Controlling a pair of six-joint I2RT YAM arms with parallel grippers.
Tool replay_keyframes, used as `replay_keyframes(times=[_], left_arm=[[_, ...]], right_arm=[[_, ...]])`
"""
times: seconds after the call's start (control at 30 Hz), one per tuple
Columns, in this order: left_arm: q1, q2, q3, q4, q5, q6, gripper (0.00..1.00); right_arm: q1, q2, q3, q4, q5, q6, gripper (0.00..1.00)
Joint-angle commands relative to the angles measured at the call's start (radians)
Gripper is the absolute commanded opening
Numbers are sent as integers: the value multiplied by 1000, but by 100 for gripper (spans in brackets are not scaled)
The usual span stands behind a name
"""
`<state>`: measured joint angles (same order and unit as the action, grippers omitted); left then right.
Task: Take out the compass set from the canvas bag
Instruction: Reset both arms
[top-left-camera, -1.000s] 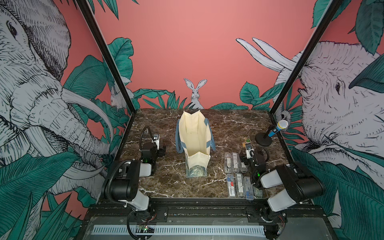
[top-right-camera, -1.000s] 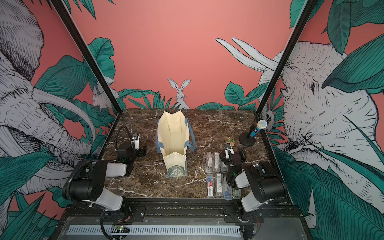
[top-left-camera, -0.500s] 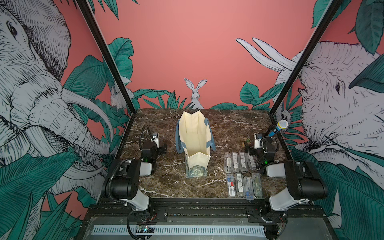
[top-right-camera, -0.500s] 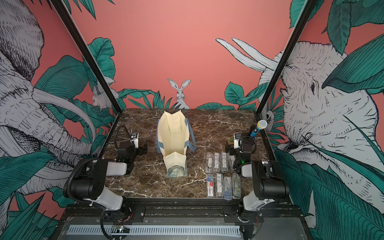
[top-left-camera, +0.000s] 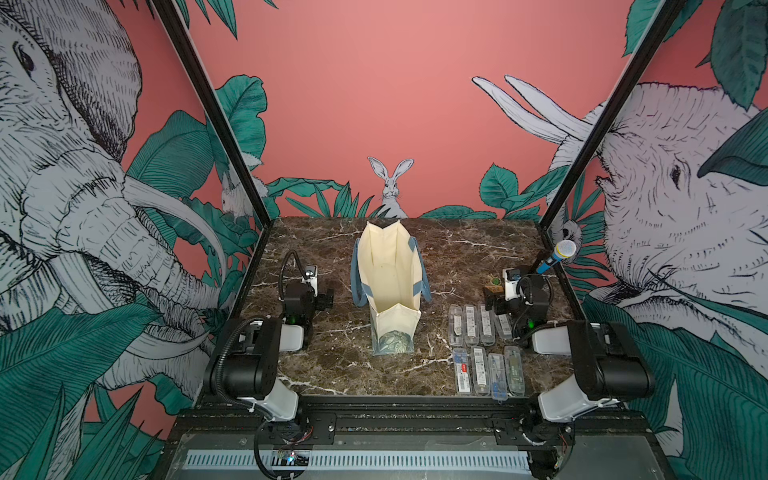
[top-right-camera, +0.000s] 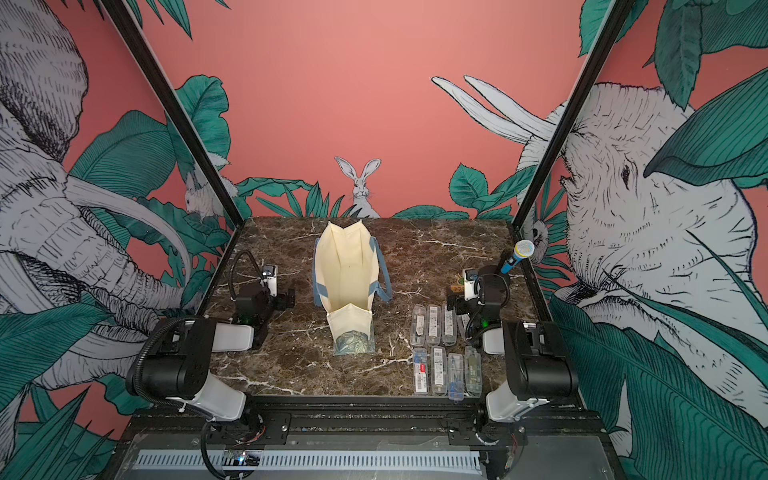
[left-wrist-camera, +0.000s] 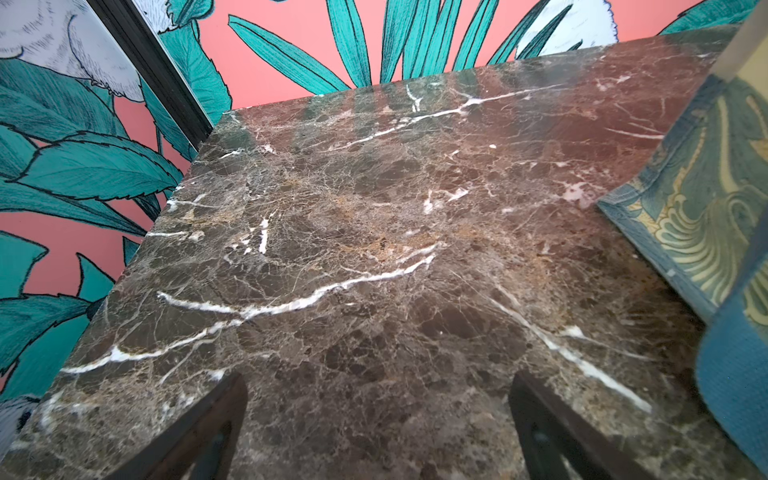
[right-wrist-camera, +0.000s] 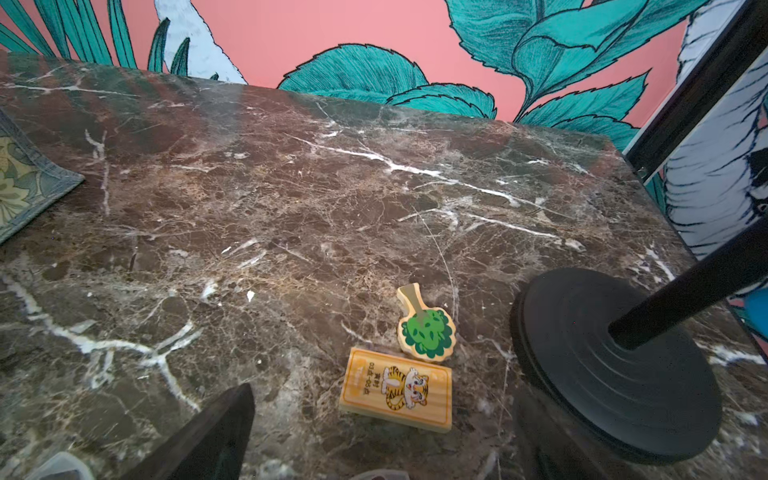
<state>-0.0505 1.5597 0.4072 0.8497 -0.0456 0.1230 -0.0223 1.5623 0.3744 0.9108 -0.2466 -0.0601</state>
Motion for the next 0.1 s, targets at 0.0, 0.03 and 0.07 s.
replay_keyframes(times=[0.0,0.03,0.07], left_arm=[[3,-7,12,8,-6,-8,100],[3,-8,12,6,-5,-8,100],[3,-6,12,9,-5,-7,100]], right_arm=[[-7,-5,11,19,-39,2,99],[-8,-5,9,20,-39,2,99],[-8,-5,5,30,-37,3,99]])
